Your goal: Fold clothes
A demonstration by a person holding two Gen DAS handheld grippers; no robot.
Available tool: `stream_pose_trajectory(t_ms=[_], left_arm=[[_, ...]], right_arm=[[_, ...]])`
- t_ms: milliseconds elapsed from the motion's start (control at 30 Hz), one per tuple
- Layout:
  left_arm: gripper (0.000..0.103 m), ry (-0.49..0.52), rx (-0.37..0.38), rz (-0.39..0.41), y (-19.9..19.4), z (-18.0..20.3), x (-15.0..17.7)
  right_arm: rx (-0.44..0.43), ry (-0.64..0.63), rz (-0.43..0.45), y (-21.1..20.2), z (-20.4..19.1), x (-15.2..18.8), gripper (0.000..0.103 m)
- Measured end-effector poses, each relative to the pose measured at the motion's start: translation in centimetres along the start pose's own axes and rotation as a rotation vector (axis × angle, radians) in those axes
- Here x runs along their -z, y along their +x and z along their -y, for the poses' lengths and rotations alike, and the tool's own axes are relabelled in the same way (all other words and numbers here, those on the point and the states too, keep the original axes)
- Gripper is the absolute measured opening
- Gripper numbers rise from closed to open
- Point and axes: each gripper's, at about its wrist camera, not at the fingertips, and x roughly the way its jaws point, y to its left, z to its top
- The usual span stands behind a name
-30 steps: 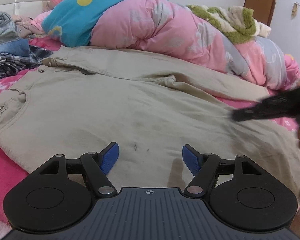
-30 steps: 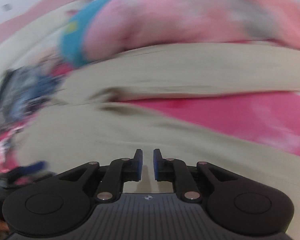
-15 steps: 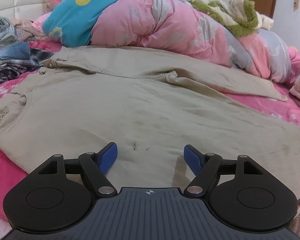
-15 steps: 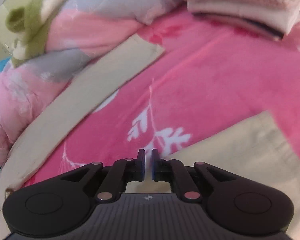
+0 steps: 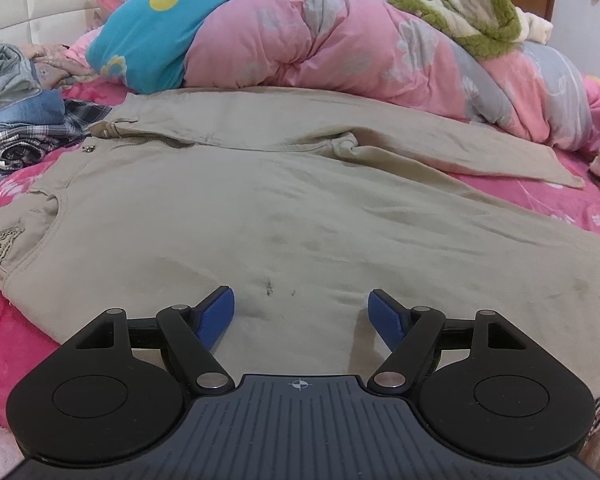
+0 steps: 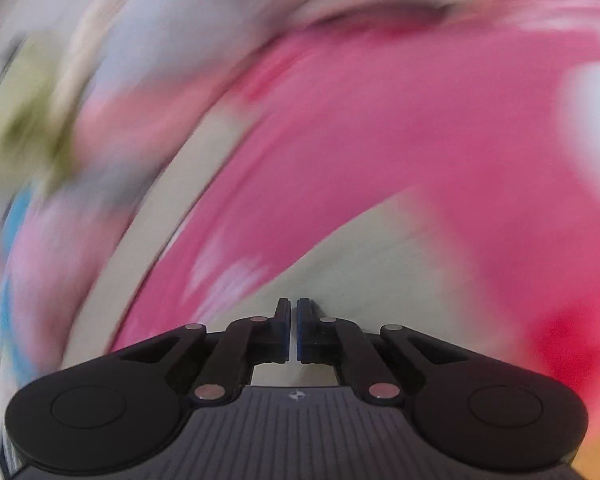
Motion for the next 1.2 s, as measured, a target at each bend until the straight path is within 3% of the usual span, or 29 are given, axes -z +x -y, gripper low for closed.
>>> stream_pose_trajectory(t_ms=[67, 133, 233, 300, 367, 400, 500, 600, 633, 700, 833, 933, 1033, 1100, 1200], left_arm=[[0.074, 0.001, -0.008, -0.005, 0.0, 0.1, -0.1], [0.074, 0.003, -0.015, -0.01, 0.1, 0.2, -0.1], [0.074, 0.01, -0.023, -0.01, -0.3, 0.6, -0.2], [0.075, 0.016, -0.02, -0.005, -0.6, 0.8, -0.2], [0.075, 0.022, -0.015, -0.003, -0.8, 0.9, 0.0], [0.075, 0.024, -0.013, -0.004, -0.8, 0.9, 0.0], [0.075, 0.02, -0.008, -0.008, -0.7, 0.6, 0.0], [0.075, 0.008, -0.008, -0.01, -0.6, 0.4, 0.0], [0.075, 0.005, -0.008, -0.009, -0.7, 0.4, 0.0], [0.075, 0.002, -0.004, -0.009, -1.0, 0.6, 0.1], [0.075, 0.017, 0.004, -0.007, -1.7, 1.1, 0.4], [0.075, 0.024, 0.016, -0.008, -1.9, 1.4, 0.7], [0.075, 0.032, 0.029, -0.015, -1.9, 1.3, 1.0], [0.075, 0.027, 0.035, -0.021, -1.7, 1.1, 1.0], [0.075, 0.012, 0.042, -0.024, -1.4, 0.8, 1.0]], right_arm=[[0.044, 0.051, 0.076, -2.0, 1.6, -1.1, 0.008], [-0.02, 0.013, 0.064, -2.9, -0.1, -0.1, 0.011], [-0.154, -0.113, -0.061, -1.9, -4.5, 2.8, 0.023], [-0.195, -0.168, -0.177, 0.0, -6.5, 5.1, 0.024], [-0.17, -0.183, -0.227, 1.0, -6.2, 6.4, 0.023], [-0.151, -0.169, -0.224, 1.0, -5.1, 6.6, 0.013], [-0.114, 0.024, -0.117, -2.1, 1.9, 6.7, 0.0], [-0.041, 0.16, -0.01, -6.0, 6.4, 6.6, 0.0], [0.0, 0.136, 0.011, -6.6, 5.9, 6.7, 0.0], [0.047, 0.061, 0.03, -7.2, 3.7, 6.9, 0.01], [-0.143, -0.067, -0.102, -3.9, -2.4, 8.6, 0.015], [-0.199, -0.153, -0.251, -0.3, -5.7, 10.8, 0.018], [-0.206, -0.115, -0.305, 0.7, -4.1, 12.3, 0.012], [-0.188, -0.036, -0.278, -1.0, -1.1, 12.3, 0.0], [-0.078, 0.041, -0.209, -4.8, 2.2, 12.6, 0.002]])
